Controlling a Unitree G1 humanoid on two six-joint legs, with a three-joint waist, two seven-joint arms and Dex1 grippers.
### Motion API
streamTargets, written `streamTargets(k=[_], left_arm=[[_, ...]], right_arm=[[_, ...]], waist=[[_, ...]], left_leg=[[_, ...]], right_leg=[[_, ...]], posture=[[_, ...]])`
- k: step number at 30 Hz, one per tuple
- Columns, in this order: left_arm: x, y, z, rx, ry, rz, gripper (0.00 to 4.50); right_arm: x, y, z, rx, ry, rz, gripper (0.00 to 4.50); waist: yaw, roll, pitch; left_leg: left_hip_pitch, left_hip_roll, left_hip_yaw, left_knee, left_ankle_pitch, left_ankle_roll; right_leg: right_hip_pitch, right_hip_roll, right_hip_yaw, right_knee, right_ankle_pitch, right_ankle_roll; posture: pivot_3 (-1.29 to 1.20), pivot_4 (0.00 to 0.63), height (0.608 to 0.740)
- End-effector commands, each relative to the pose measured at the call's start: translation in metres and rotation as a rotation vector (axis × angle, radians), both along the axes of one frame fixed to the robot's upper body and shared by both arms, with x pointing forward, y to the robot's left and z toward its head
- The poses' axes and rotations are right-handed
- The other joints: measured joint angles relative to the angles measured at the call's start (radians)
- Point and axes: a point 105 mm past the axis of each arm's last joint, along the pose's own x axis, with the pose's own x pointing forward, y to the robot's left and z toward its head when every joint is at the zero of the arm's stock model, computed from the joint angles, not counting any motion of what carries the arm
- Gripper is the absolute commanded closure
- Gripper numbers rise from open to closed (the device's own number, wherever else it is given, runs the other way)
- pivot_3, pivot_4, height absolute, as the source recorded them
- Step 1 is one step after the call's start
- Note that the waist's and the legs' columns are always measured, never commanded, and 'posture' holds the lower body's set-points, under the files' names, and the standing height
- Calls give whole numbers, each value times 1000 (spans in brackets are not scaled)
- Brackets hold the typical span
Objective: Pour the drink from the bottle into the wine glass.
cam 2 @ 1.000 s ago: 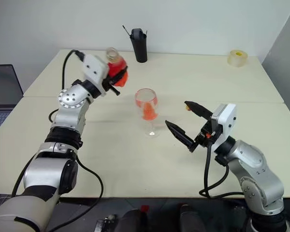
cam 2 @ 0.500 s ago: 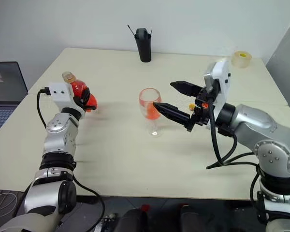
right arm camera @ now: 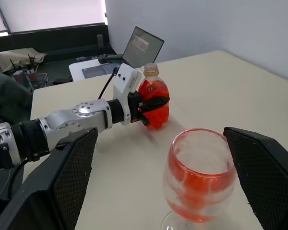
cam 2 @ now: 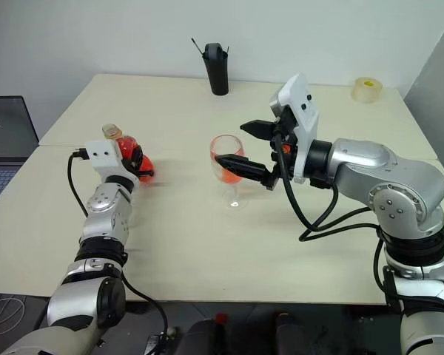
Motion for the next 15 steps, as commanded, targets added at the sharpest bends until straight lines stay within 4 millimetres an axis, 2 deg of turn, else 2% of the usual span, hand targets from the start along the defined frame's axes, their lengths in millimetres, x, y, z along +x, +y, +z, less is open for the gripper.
streamTargets(k=[1,3,10,15], left_arm=[[3,-14,46,103,-146,-59,3653],[2,-26,56,216,-170,-104,3653],[-4,-74,84,770,-263,-279,3654],[-3,-94,107,990,-345,-319,3654]], right_arm=[[-2,0,9,3,-39,-6,0],[-2,-2,9,4,-39,-17,0],[-7,-3,8,25,-35,-25,0],[-15,-8,0,35,-25,-31,0]], waist=[[0,0,0],[0,0,0],[0,0,0],[1,0,0]], left_leg=[[0,0,0,0,0,0],[0,0,0,0,0,0],[0,0,1,-1,0,0],[-1,0,1,-1,-1,2]], right_leg=[[0,0,0,0,0,0],[0,0,0,0,0,0],[-1,1,1,0,0,0],[-1,1,1,0,0,0]], posture=[[0,150,740],[0,150,740],[0,150,740],[0,150,740]])
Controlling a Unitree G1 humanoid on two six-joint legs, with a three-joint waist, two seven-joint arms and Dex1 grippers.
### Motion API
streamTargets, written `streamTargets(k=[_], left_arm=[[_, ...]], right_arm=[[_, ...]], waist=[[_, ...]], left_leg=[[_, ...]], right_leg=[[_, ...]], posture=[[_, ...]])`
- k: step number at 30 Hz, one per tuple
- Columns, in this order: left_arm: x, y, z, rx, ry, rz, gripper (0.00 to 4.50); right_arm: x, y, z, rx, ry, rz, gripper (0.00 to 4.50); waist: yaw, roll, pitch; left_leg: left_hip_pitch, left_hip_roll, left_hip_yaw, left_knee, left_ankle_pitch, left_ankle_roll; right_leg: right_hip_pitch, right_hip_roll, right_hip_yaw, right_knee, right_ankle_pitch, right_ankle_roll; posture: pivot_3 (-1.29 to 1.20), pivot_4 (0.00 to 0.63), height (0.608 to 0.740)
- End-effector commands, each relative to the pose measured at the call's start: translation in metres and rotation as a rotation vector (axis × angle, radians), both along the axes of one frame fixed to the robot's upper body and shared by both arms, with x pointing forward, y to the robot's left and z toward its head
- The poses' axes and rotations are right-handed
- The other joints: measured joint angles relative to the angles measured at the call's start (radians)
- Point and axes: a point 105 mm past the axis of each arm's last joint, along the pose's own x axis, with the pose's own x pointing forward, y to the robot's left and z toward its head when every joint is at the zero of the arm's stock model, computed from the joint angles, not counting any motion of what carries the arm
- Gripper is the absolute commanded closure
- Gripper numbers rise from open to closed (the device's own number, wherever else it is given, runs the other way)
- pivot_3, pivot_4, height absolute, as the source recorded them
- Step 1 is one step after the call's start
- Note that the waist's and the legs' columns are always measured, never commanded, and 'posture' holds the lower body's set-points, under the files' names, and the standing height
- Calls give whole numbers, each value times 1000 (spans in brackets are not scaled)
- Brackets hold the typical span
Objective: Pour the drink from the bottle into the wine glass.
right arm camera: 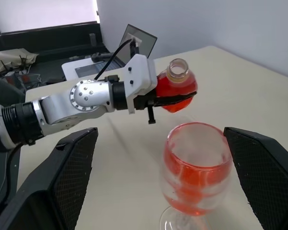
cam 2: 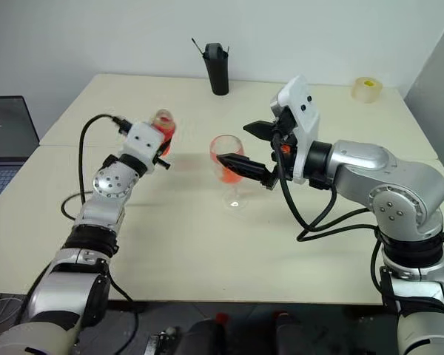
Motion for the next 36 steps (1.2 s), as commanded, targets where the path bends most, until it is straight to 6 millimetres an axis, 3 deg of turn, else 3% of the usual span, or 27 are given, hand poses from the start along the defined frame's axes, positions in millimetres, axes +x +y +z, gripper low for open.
streamTargets(k=[1,6,17,36], left_arm=[[-4,-17,41,121,-154,-63,3654],[-3,-31,56,217,-209,-111,3654],[-6,-45,62,422,-307,-170,3654],[-11,-52,65,581,-395,-194,3654]], right_arm=[[-10,-7,7,32,-46,-6,0],[-17,-15,-13,30,-5,-43,0],[-22,-15,-44,26,45,-98,0],[-17,-14,-46,45,29,-123,0]], waist=[[0,0,0],[0,0,0],[-3,0,0],[-2,0,0]], left_leg=[[0,0,0,0,0,0],[0,0,0,-1,-1,1],[0,0,2,-1,-1,2],[0,0,2,-1,-1,1]], right_leg=[[0,0,0,0,0,0],[0,0,0,0,0,0],[-2,1,2,-1,0,0],[-3,1,2,-1,0,0]], posture=[[0,150,740],[0,150,740],[0,150,740],[0,150,740]])
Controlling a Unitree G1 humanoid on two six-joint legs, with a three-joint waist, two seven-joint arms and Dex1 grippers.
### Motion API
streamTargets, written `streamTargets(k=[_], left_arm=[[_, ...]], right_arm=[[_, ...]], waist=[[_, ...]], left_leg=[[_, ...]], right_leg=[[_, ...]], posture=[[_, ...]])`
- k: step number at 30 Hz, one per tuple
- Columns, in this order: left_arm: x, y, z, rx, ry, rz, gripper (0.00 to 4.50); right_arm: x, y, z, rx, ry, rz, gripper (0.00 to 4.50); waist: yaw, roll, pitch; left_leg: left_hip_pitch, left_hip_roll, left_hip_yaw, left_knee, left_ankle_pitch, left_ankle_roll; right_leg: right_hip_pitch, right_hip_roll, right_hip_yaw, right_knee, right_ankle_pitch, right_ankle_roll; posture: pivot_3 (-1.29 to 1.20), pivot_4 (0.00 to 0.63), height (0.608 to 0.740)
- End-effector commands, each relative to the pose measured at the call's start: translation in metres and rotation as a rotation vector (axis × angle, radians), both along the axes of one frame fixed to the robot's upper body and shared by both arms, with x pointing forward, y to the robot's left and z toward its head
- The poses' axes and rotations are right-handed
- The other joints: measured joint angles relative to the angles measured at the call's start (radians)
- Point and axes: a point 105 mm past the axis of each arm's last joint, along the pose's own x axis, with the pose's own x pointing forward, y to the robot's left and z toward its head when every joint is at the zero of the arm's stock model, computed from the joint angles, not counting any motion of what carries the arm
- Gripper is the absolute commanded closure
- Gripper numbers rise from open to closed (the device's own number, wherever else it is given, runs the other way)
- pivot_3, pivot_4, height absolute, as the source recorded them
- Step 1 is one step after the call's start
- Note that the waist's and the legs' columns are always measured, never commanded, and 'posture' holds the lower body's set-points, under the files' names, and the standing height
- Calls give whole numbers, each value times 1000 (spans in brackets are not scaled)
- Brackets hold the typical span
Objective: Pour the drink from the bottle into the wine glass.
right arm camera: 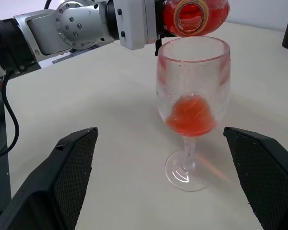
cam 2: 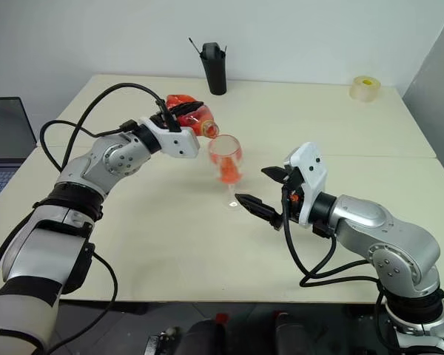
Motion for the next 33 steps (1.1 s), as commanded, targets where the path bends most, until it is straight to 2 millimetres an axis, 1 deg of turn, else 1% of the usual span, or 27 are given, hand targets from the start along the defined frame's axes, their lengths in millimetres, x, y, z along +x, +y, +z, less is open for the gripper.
streamTargets(k=[1,12,33], left_arm=[[-5,-3,31,-1,-105,-23,3654],[-6,-5,37,36,-150,-30,3654],[-6,-3,36,67,-170,-25,3654]], right_arm=[[-3,3,11,19,-60,14,0],[-2,4,12,30,-70,6,0],[-1,5,10,29,-72,6,0]], waist=[[0,0,0],[0,0,0],[0,0,0]], left_leg=[[0,0,0,0,0,0],[0,0,0,0,0,0],[0,0,0,0,1,-2]], right_leg=[[0,0,0,0,0,0],[0,0,0,0,0,0],[0,0,0,0,0,0]], posture=[[0,150,740],[0,150,740],[0,150,740]])
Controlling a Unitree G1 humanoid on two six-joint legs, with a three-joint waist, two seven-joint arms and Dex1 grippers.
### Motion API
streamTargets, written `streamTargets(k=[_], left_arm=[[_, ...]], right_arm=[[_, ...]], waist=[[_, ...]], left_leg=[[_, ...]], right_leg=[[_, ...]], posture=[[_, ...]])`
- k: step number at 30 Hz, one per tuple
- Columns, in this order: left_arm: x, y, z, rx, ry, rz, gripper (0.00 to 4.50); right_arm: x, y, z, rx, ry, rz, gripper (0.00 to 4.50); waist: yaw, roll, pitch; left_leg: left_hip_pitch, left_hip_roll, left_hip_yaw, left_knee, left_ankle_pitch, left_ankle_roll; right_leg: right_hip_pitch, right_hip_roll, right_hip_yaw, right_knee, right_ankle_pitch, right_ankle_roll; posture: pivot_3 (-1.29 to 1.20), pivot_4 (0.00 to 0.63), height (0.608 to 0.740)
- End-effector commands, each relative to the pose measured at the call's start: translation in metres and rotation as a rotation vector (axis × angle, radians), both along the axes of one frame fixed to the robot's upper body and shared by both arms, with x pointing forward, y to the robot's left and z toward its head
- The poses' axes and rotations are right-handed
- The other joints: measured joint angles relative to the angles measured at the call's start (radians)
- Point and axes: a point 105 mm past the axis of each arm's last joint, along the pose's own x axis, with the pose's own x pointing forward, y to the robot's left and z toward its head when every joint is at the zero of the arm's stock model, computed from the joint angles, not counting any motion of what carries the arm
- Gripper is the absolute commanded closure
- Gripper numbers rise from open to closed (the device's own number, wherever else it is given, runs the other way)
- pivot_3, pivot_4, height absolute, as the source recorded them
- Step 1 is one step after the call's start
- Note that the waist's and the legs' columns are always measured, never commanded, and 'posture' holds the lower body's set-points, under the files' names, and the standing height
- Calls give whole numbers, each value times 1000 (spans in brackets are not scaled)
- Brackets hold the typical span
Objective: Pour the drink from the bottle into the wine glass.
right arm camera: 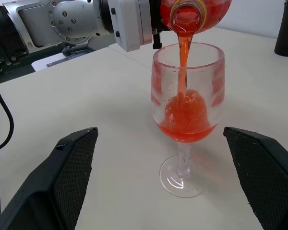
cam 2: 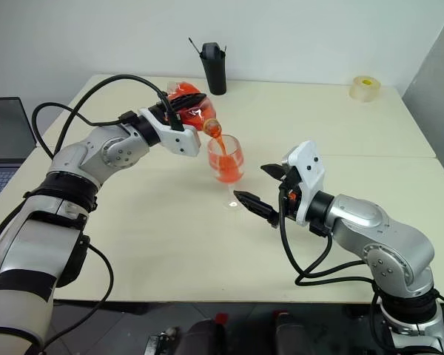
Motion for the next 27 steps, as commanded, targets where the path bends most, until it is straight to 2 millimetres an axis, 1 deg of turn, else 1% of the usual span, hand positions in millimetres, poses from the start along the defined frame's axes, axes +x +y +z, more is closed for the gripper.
streamTargets(k=[1,10,22,24,27], left_arm=[[-4,-1,27,-16,-86,-16,3654],[-4,2,30,-7,-92,-6,3654],[-4,5,27,-23,-82,4,3654],[-3,6,28,-60,-69,5,3654],[-1,8,31,-195,-2,1,3654]], right_arm=[[-4,2,9,17,-46,18,0],[-1,3,10,22,-51,17,0],[3,3,12,20,-62,10,0],[3,2,13,19,-64,12,0],[3,3,18,36,-78,19,0]], waist=[[0,0,0],[0,0,0],[0,0,0],[0,0,0],[0,0,0]], left_leg=[[0,0,0,0,0,0],[0,0,0,0,0,0],[0,0,0,0,0,-1],[0,0,0,0,0,-1],[0,0,0,0,1,-1]], right_leg=[[0,0,0,0,0,0],[0,0,0,0,0,0],[0,0,0,0,0,0],[0,0,0,0,0,0],[0,0,0,0,0,0]], posture=[[0,150,740],[0,150,740],[0,150,740],[0,150,740],[0,150,740]])
